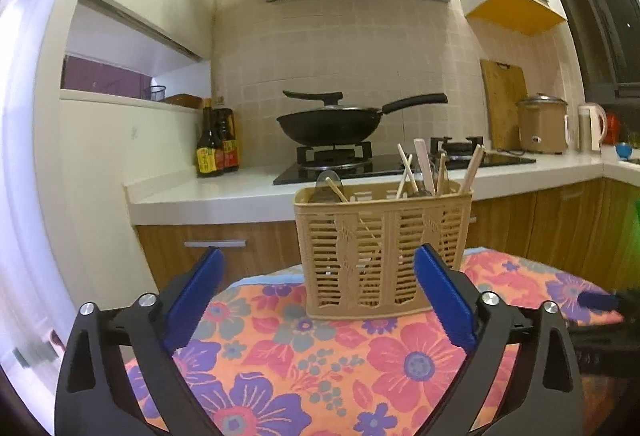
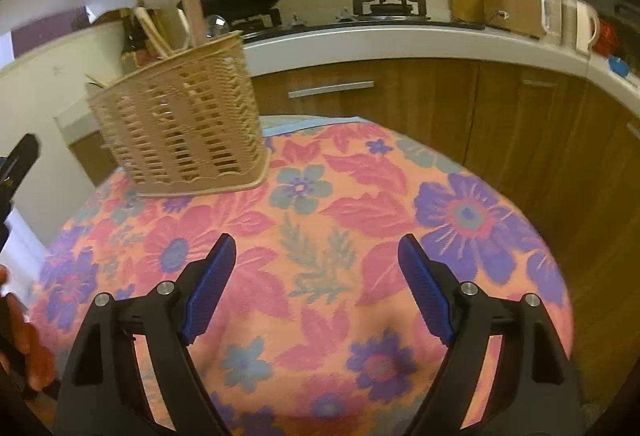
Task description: Organize utensils
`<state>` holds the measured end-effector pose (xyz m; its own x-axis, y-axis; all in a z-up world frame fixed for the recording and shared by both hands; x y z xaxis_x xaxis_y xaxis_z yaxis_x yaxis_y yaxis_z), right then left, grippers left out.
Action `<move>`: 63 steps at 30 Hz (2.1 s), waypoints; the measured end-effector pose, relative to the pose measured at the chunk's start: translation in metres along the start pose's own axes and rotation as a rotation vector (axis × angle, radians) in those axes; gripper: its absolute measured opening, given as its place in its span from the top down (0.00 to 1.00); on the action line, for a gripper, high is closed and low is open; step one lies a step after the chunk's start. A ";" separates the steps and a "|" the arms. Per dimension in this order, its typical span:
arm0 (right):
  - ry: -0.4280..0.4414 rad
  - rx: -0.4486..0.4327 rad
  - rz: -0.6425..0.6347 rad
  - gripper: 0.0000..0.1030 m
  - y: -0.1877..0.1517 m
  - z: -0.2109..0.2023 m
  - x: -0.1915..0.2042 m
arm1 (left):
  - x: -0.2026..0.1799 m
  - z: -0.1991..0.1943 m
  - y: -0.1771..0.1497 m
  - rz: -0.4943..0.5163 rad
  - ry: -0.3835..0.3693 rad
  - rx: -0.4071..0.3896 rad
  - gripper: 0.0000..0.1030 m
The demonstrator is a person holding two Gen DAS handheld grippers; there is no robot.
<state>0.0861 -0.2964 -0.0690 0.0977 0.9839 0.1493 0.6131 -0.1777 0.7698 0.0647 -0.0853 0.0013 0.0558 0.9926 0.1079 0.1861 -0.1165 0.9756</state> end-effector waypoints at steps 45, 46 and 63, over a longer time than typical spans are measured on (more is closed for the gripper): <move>-0.052 -0.301 -0.026 0.16 0.012 -0.037 0.009 | 0.008 0.009 -0.009 -0.069 -0.053 0.062 0.07; -0.059 -0.310 -0.033 0.16 0.012 -0.039 0.010 | 0.008 0.009 -0.009 -0.070 -0.053 0.061 0.07; -0.079 -0.364 -0.087 0.10 0.009 -0.047 0.020 | 0.006 0.008 -0.010 -0.069 -0.054 0.064 0.07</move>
<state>0.0567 -0.2790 -0.0294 0.1264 0.9913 0.0363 0.3044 -0.0736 0.9497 0.0710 -0.0786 -0.0090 0.0936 0.9952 0.0290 0.2531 -0.0519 0.9661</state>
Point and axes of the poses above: each gripper's, at about its wrist camera, not at the fingertips, and z roughly the way its jaws point, x to its left, y to its top, the point moved 4 cm from there along z, roughly the way its jaws point, and after that the axes turned 1 degree about -y, right-handed, at the moved point
